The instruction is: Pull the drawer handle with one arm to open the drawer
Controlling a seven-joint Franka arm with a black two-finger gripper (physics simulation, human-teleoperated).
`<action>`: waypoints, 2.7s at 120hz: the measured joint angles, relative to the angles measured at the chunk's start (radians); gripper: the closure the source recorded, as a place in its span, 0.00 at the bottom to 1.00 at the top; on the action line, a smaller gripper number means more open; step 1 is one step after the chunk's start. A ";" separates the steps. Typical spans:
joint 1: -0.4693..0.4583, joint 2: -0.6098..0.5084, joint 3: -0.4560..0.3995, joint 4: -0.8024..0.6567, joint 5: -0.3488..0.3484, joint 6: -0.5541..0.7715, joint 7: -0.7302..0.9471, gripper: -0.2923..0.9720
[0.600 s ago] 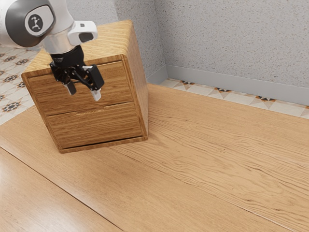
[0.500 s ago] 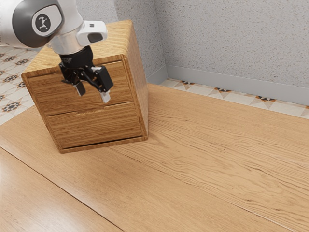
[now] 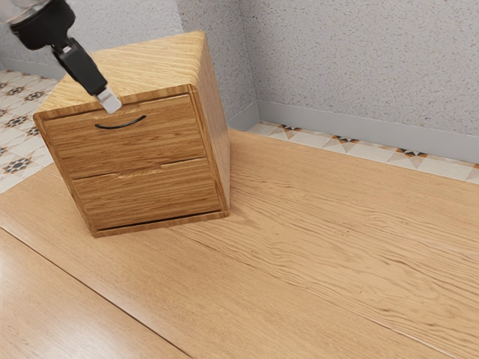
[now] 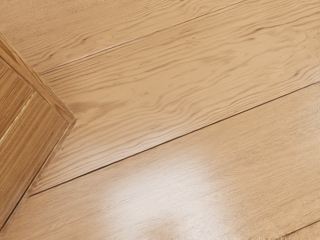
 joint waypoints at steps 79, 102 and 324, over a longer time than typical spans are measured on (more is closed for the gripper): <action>-0.010 -0.162 0.014 -0.342 0.299 0.263 0.486 0.23; -0.010 -0.139 0.035 -0.406 0.322 0.402 0.567 0.23; -0.007 -0.045 0.152 -0.621 0.336 0.817 0.740 0.24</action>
